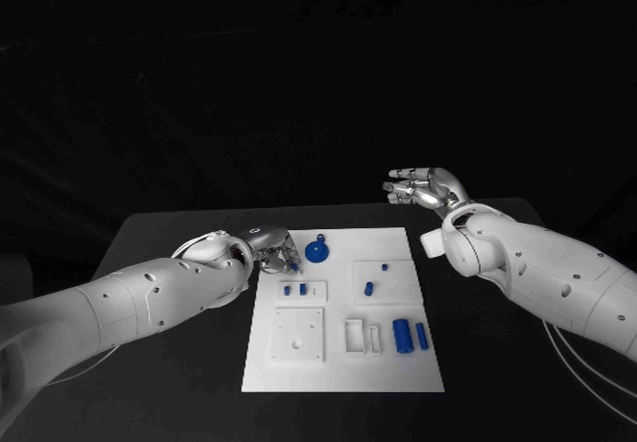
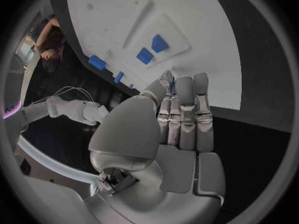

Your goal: Assemble the parts on the task board

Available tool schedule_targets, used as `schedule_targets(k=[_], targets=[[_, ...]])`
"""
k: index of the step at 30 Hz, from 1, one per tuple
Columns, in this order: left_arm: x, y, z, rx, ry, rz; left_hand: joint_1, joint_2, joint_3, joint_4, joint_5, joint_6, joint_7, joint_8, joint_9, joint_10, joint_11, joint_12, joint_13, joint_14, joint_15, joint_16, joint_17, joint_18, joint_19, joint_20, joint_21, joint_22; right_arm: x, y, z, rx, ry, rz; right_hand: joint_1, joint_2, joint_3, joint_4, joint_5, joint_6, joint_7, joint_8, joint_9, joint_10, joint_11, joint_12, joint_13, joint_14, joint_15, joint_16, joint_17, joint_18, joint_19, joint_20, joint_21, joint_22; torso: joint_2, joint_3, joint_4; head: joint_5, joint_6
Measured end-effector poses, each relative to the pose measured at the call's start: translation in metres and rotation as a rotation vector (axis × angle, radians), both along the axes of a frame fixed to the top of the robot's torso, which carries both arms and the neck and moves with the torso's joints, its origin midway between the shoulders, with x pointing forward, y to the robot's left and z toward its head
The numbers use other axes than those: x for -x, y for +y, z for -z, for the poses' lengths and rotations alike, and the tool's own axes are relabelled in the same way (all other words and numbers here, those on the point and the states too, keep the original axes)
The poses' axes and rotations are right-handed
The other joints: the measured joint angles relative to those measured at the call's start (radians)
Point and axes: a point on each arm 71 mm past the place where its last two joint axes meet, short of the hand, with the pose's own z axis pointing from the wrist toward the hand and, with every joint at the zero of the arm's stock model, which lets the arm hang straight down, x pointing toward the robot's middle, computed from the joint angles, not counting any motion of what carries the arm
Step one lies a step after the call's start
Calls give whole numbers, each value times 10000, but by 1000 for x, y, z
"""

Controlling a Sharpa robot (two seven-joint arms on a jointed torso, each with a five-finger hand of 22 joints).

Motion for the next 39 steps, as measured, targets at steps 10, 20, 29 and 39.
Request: schedule_targets(k=[10,20,29,39], targets=[[2,-4,6,-40,164,146,1,-1,0,-1,0,-33,-1,-1,3,0,0,0,-2,0,0,0,0,0,0,0,0,5,0,1,0,-6,-3,-21,0,0,0,0,0,0,0,0,0,0,0,0,0,0,0,0,0,-1,0,0,0,0,0,2,-7,-40,-13],[2,-6,7,-61,238,192,-89,34,-1,-1,0,-51,-15,-21,1,-36,35,0,1,0,0,0,0,0,0,0,-54,7,1,2,-1,-15,-9,-49,0,0,0,0,0,0,0,0,0,0,0,0,0,0,0,0,0,0,0,0,0,0,-8,1,6,-44,-23],[0,-4,7,-95,246,98,-96,41,-13,-13,0,-69,-3,-28,-2,-37,35,0,0,0,0,0,1,0,0,0,-54,5,1,1,-1,-14,-10,-49,0,0,0,0,0,0,0,0,0,0,0,0,0,0,0,0,0,0,0,0,0,0,-9,-7,7,-41,1],[-1,-2,8,-121,240,-2,-95,40,-13,-13,-1,-84,-16,-31,-1,-72,69,0,-2,0,1,0,1,0,0,0,-54,4,1,1,-1,-13,-8,-44,0,0,0,0,0,0,0,0,0,0,0,0,0,0,0,0,0,0,0,0,0,0,-3,-13,1,-70,-11]])
